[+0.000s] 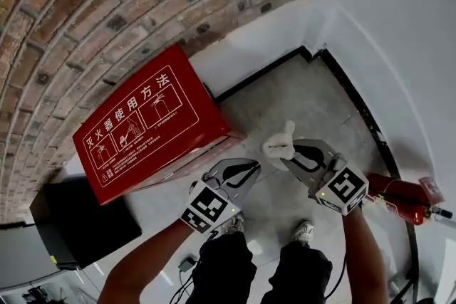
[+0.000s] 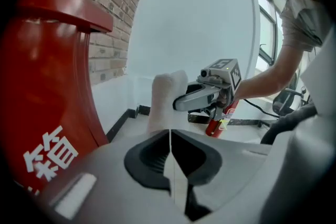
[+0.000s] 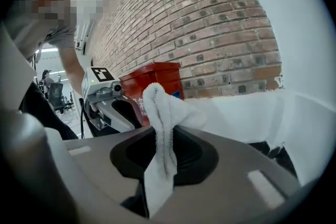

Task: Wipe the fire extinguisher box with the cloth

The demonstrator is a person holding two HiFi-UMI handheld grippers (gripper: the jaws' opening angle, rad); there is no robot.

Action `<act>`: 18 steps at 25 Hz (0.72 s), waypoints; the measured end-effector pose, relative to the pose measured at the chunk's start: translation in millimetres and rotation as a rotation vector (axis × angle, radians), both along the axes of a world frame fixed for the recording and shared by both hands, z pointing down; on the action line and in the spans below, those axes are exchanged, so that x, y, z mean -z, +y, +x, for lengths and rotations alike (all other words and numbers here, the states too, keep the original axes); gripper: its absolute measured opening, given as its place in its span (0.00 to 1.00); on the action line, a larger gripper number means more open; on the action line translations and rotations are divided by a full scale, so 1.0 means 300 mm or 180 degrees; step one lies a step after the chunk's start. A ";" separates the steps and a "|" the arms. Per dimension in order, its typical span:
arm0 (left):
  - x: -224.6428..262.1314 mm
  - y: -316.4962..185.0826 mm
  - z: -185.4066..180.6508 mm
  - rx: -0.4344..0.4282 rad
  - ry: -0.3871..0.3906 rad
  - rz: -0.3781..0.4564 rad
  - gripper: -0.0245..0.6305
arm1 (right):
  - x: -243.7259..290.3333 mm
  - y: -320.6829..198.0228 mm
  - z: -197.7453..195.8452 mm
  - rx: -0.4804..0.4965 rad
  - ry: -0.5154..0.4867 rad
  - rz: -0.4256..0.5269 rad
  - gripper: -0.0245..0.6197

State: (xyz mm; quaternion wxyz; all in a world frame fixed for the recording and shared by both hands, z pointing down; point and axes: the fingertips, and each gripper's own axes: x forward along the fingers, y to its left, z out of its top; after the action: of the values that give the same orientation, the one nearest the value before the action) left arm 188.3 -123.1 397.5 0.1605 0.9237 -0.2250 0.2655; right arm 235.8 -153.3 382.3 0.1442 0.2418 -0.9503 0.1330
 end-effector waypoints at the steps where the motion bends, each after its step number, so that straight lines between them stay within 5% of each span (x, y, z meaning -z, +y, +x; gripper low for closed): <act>1: -0.010 -0.019 0.005 0.0081 -0.0046 0.0015 0.04 | -0.012 -0.034 0.006 0.0021 -0.0014 0.0054 0.19; 5: -0.070 -0.072 0.026 0.0359 -0.0218 -0.0147 0.04 | -0.084 -0.155 0.022 -0.0030 -0.0036 0.0078 0.19; 9: -0.200 -0.106 0.031 0.0466 -0.0324 -0.0365 0.04 | -0.200 -0.210 -0.029 0.0231 -0.0065 0.0066 0.19; 18: -0.504 -0.087 -0.011 0.0302 -0.0349 -0.0554 0.04 | -0.716 -0.252 -0.178 0.0532 0.0120 0.0053 0.19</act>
State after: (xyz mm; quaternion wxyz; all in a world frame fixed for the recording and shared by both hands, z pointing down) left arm 185.0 -149.3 548.7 0.2399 0.8787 -0.2530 0.3262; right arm 182.4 -228.9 597.2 0.1706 0.1654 -0.9653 0.1079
